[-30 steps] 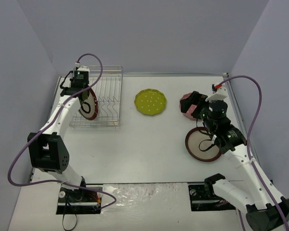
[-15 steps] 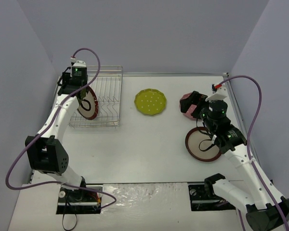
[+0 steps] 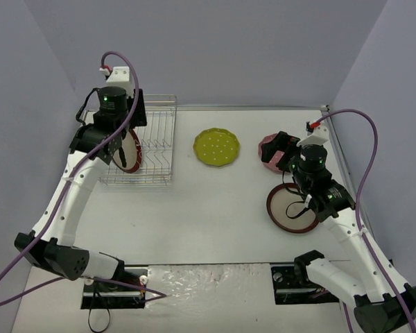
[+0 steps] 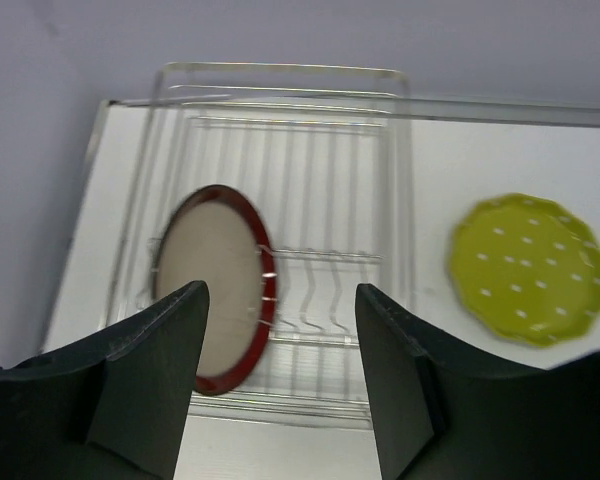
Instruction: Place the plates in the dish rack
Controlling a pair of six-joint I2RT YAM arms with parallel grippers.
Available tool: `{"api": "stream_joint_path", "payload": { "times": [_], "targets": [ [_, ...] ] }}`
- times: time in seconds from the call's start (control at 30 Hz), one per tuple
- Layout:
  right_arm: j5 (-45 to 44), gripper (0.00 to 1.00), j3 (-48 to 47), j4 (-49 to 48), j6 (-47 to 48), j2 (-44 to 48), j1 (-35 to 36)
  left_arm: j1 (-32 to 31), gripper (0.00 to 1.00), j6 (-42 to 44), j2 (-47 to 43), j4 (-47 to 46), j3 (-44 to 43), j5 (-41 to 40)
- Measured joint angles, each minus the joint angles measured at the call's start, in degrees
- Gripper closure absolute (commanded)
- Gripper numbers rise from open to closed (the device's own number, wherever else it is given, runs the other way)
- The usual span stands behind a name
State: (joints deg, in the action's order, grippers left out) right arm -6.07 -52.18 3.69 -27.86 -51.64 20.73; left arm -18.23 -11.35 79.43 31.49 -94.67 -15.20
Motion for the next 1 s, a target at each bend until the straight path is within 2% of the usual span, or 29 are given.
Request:
{"api": "stream_joint_path", "payload": {
  "times": [0.2,0.43,0.67,1.0],
  "targets": [
    [-5.20,0.00,-2.38,3.80,-0.42,-0.58,0.00,-11.13,0.44,-9.44,0.43,-1.67,5.76,8.45],
    [-14.13,0.00,-5.33,9.42,-0.99,-0.72,0.00,-22.29,0.43,-19.11,11.54,-6.22,10.46,17.66],
    [-21.56,0.00,-5.82,14.01,-1.75,0.72,-0.07,-27.44,0.41,-28.38,23.25,-17.12,12.84,27.75],
    [-23.20,0.00,-5.86,15.46,-2.10,2.08,-0.13,-31.93,0.39,-39.08,38.80,-32.08,12.62,38.13]
  ]
}}
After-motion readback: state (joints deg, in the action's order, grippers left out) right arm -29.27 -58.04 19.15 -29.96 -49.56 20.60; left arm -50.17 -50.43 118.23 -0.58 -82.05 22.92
